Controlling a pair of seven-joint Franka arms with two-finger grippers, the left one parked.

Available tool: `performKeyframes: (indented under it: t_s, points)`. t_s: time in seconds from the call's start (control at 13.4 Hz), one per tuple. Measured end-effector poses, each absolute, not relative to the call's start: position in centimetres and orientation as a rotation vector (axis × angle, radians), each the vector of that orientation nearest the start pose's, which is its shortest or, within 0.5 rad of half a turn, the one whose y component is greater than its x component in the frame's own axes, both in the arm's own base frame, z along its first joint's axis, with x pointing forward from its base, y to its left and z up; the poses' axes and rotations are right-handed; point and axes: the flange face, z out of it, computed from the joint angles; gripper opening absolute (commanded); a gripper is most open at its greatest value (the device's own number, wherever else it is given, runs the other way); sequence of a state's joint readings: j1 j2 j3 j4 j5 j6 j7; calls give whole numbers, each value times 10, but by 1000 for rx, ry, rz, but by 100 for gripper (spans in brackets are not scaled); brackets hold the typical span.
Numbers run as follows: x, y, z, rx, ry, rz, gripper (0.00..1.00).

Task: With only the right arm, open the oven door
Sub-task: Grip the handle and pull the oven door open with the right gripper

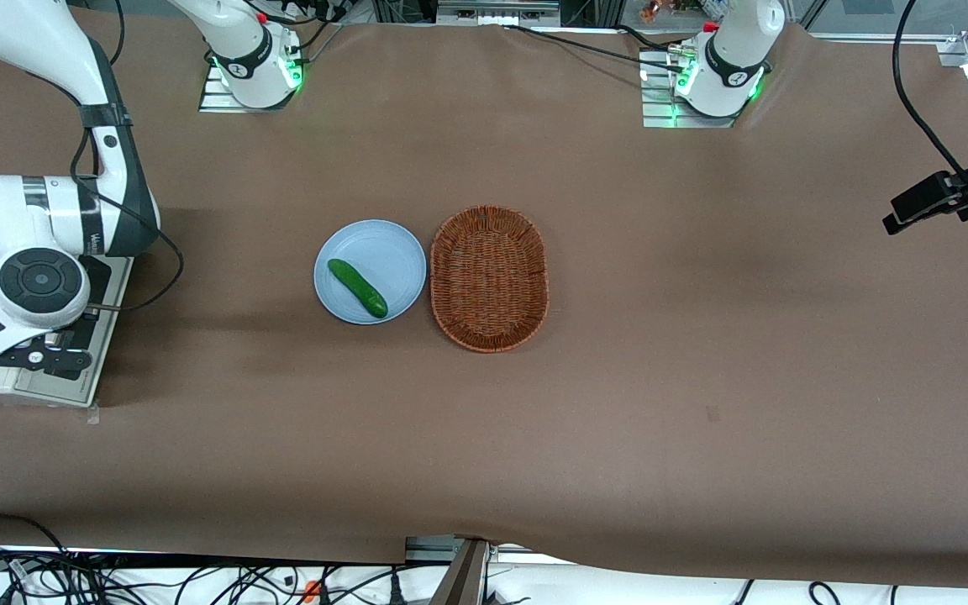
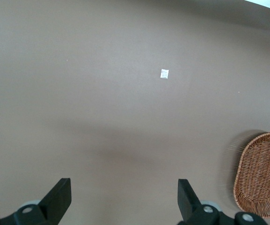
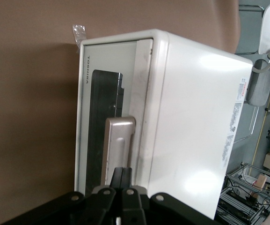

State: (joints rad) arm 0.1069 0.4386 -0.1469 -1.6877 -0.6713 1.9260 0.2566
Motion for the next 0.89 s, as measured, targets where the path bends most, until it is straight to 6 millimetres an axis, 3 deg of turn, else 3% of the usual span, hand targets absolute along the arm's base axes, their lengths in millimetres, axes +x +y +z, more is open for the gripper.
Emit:
performKeyframes:
  t_s: [0.89]
  points:
    - [648, -67, 333, 2455, 27, -166, 0]
